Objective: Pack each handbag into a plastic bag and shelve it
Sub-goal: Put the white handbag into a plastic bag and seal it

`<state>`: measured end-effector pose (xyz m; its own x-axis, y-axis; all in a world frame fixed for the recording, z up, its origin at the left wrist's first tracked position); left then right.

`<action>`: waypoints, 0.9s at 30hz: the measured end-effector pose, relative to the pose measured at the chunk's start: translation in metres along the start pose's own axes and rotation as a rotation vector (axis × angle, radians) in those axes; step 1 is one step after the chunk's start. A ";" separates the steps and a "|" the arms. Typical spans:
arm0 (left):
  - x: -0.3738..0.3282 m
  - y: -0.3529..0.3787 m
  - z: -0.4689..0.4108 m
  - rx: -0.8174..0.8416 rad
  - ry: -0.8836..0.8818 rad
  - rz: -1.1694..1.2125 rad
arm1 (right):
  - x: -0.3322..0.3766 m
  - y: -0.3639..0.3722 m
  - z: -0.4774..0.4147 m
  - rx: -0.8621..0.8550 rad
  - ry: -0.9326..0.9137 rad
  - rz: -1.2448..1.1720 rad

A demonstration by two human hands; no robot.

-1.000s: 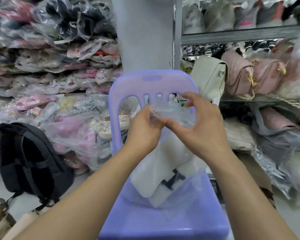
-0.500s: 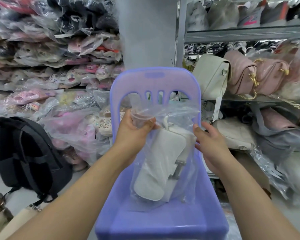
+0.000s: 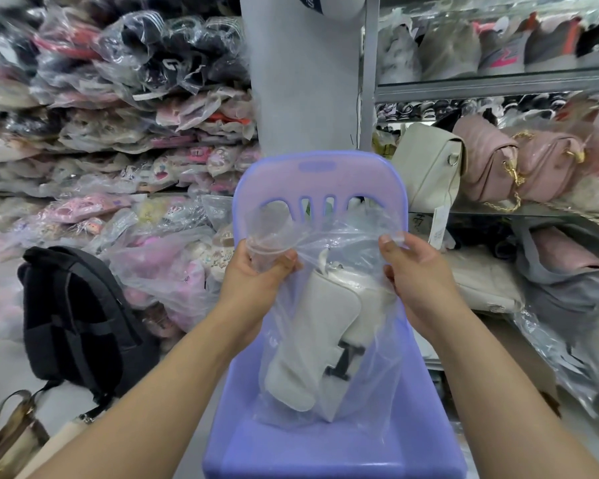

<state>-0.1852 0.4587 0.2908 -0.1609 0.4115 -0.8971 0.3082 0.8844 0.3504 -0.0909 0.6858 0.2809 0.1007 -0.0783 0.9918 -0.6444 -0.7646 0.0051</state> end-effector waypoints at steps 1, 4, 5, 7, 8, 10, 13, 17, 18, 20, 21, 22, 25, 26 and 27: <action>0.001 -0.002 -0.002 -0.018 -0.003 0.005 | 0.003 0.000 0.000 -0.013 -0.028 0.022; -0.001 -0.010 -0.005 -0.104 -0.013 0.001 | 0.013 -0.009 0.003 -0.095 -0.082 0.018; -0.001 -0.012 -0.005 -0.126 -0.021 -0.006 | 0.016 -0.012 0.003 -0.116 -0.098 -0.011; -0.003 -0.014 -0.005 -0.156 -0.033 -0.022 | 0.020 -0.015 0.005 -0.137 -0.112 -0.070; -0.004 -0.015 -0.003 -0.174 -0.043 -0.032 | 0.021 -0.016 0.006 -0.144 -0.110 -0.092; -0.005 -0.021 -0.002 -0.232 -0.089 -0.014 | 0.019 -0.021 0.006 -0.170 -0.096 -0.132; 0.001 -0.028 -0.003 -0.280 -0.136 0.158 | 0.017 -0.031 0.008 -0.220 -0.080 -0.179; 0.004 -0.034 -0.003 -0.344 -0.097 -0.016 | 0.017 -0.037 0.010 -0.218 -0.085 -0.217; 0.002 -0.036 -0.003 -0.357 -0.068 -0.032 | 0.017 -0.038 0.011 -0.206 -0.087 -0.203; -0.001 -0.040 -0.006 -0.387 0.005 -0.013 | 0.017 -0.039 0.010 -0.176 -0.088 -0.202; -0.002 -0.042 -0.007 -0.407 0.034 0.012 | 0.016 -0.040 0.009 -0.157 -0.085 -0.207; -0.004 -0.043 -0.007 -0.432 0.058 0.041 | 0.015 -0.039 0.008 -0.135 -0.079 -0.204; -0.003 -0.049 -0.008 -0.525 0.075 0.122 | 0.017 -0.035 0.008 -0.054 -0.088 -0.159; -0.002 -0.050 -0.008 -0.552 0.065 0.138 | 0.018 -0.034 0.009 -0.034 -0.094 -0.143; 0.000 -0.052 -0.008 -0.577 0.057 0.150 | 0.018 -0.033 0.009 -0.020 -0.100 -0.127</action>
<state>-0.2089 0.4141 0.2749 -0.2098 0.5385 -0.8161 -0.2251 0.7856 0.5763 -0.0608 0.7041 0.2976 0.2568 -0.0458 0.9654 -0.6369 -0.7593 0.1335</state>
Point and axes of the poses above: each hand's wrist, its own z-axis away from the middle knuckle, its own y-axis out of the palm, x = y × z, the point moved 8 cm from there along -z, towards the middle knuckle, and after that the axes turned 13 degrees about z, right-handed, at the moved point
